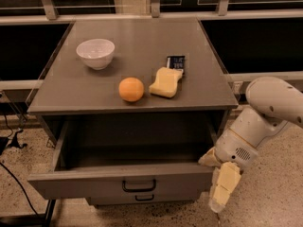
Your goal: Open top drawer
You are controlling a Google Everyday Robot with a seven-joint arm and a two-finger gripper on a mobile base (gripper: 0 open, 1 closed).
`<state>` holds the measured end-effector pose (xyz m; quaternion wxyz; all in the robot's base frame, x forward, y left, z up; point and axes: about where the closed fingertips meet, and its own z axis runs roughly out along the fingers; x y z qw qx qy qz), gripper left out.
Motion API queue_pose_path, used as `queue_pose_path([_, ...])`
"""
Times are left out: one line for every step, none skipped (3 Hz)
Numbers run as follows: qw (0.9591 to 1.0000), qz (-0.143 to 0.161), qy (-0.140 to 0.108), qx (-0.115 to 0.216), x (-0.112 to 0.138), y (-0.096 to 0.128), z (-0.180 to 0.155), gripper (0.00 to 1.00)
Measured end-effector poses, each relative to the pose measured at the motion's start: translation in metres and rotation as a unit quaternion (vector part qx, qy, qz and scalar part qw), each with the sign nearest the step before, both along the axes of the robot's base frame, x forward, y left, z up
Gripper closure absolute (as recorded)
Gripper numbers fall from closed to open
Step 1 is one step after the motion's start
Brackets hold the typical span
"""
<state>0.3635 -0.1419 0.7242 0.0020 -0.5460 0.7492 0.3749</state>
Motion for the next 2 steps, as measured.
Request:
queue_pose_path([0.9984,0.017,0.054,-0.006,-0.0124,0.0019,-0.0071,0.0])
queue_pose_path([0.9984,0.017,0.054,-0.006,-0.0125,0.0019,-0.0062,0.0])
